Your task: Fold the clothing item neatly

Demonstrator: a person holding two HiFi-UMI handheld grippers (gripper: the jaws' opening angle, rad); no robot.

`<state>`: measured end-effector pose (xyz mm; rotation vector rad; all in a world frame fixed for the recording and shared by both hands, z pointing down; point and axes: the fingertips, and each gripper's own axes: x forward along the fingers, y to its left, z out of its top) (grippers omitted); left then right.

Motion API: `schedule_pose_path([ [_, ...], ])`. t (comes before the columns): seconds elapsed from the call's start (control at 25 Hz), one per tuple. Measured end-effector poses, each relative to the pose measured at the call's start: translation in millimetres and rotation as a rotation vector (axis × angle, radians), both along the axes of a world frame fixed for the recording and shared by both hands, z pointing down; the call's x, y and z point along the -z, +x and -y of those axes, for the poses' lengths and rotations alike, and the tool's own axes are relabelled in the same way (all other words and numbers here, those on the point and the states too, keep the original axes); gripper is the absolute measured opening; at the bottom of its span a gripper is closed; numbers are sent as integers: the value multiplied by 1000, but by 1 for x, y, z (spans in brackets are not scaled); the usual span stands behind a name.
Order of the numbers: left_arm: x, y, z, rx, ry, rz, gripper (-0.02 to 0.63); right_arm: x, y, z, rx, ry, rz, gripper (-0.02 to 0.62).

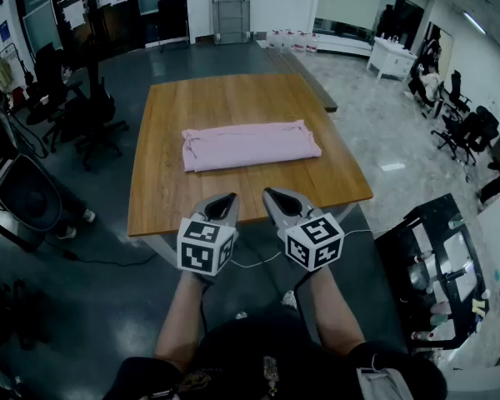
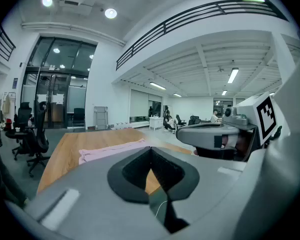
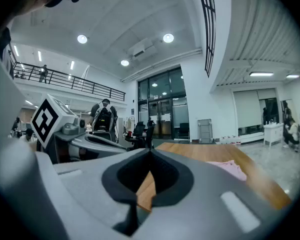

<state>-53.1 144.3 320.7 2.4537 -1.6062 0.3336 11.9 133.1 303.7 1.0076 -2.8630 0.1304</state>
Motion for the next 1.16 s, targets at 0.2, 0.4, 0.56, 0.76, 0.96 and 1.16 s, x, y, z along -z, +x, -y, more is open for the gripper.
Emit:
schedule_pose_path([
  [0.2,3,2,-3,-22,4,1,8,4,-3,-4,1,10,-1,2],
  [0.4,5,3,-3,-34,13,4,8,10,-4,-5,-6,25,0,2],
  [0.56,5,5,-4,-48,14,3,8,13,-4,-6,-14,33,4,2],
  [0.76,7,8,-4,-59,26,4,8,15,-3,-8,-20,36,7,2],
  [0.96,6,10,-4,-63,23,10,8,15,-2,-8,-23,39,9,2],
  [1.16,4,12,-3,-71,18,11,8,14,-3,-6,-30,35,11,2],
])
